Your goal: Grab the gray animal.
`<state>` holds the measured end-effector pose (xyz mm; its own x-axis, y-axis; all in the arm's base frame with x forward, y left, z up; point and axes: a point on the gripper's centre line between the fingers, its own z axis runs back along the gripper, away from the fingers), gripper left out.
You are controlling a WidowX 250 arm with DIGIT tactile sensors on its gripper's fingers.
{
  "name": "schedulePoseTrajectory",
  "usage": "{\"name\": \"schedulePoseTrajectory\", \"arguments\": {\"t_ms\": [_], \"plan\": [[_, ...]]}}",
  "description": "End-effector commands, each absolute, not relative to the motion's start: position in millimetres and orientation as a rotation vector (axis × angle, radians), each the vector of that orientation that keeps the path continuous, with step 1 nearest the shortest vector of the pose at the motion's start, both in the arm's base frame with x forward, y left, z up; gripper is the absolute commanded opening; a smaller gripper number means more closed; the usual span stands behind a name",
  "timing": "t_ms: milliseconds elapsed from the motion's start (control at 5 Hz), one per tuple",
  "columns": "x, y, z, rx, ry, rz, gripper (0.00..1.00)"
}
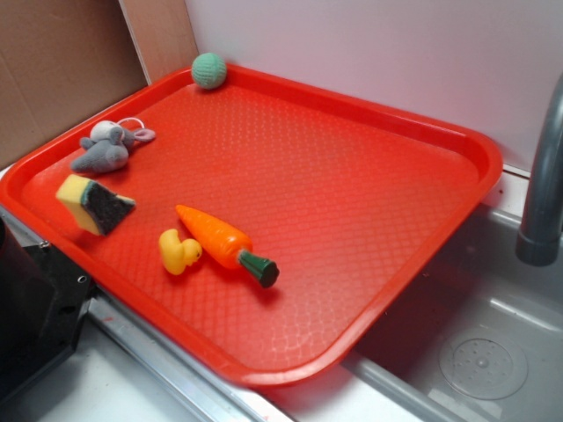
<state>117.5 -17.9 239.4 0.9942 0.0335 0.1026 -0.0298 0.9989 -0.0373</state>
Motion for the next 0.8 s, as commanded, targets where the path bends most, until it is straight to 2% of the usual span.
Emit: {"name": "schedulePoseTrajectory", "arguments": {"t_ms": [0, 200, 600], "plan": [[117.5, -17.9, 239.4, -0.036, -0.103, 0.032, 1.00], [128.0, -6.4, 235.6, -0.081, -0.125, 0.181, 1.00], [157.7, 30.8, 214.9, -0.089, -0.150, 0.487, 1.00]]}}
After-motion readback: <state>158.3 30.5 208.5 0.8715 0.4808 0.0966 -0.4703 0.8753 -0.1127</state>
